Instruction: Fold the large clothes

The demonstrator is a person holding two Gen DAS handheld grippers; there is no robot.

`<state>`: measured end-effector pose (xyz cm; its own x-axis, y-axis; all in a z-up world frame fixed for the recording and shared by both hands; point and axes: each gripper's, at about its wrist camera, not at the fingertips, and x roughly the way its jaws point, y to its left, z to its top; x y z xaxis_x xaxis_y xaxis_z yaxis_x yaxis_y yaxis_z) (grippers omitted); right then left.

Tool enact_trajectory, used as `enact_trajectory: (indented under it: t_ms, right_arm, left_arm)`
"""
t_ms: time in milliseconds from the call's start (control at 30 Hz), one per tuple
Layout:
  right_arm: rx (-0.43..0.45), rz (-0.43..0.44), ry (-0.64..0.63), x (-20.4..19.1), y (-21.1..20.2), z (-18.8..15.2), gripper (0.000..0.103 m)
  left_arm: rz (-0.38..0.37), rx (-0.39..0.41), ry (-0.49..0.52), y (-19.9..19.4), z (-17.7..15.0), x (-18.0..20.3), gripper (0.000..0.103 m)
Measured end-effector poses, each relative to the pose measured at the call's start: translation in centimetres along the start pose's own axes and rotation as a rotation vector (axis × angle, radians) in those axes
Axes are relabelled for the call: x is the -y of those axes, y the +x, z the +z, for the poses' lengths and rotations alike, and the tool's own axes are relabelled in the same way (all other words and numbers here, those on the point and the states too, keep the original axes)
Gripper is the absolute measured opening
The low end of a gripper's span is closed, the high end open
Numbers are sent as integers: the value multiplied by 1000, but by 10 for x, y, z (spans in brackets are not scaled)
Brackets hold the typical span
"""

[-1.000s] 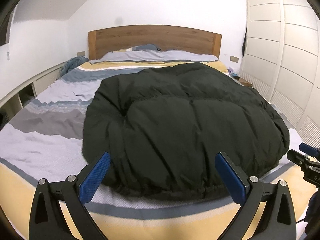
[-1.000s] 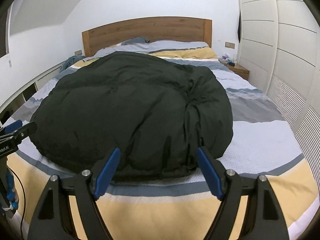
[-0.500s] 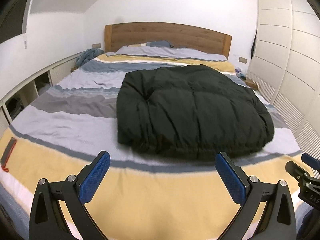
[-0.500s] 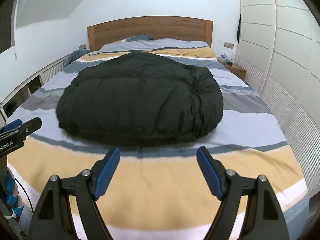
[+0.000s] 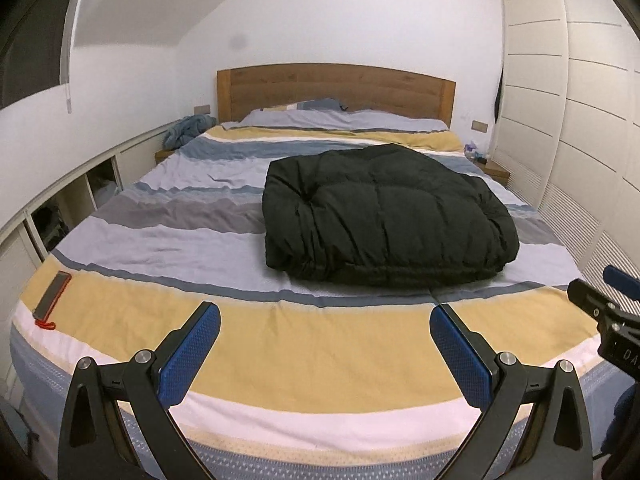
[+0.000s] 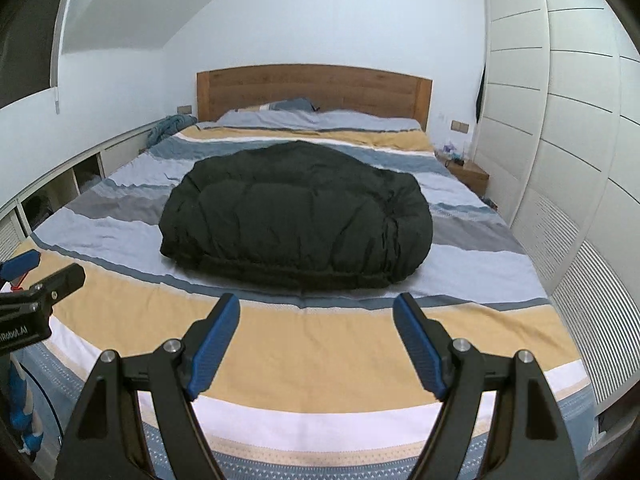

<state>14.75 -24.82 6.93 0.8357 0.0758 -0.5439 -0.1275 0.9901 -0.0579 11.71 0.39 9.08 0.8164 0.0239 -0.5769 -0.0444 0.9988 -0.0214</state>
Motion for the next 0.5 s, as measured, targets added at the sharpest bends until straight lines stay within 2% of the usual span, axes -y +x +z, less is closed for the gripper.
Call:
enact_trajectory:
  t_ms: [500]
  right_arm:
    - [53, -8, 21, 9, -54, -13, 78]
  left_arm:
    - [11, 45, 6, -47, -7, 3, 102]
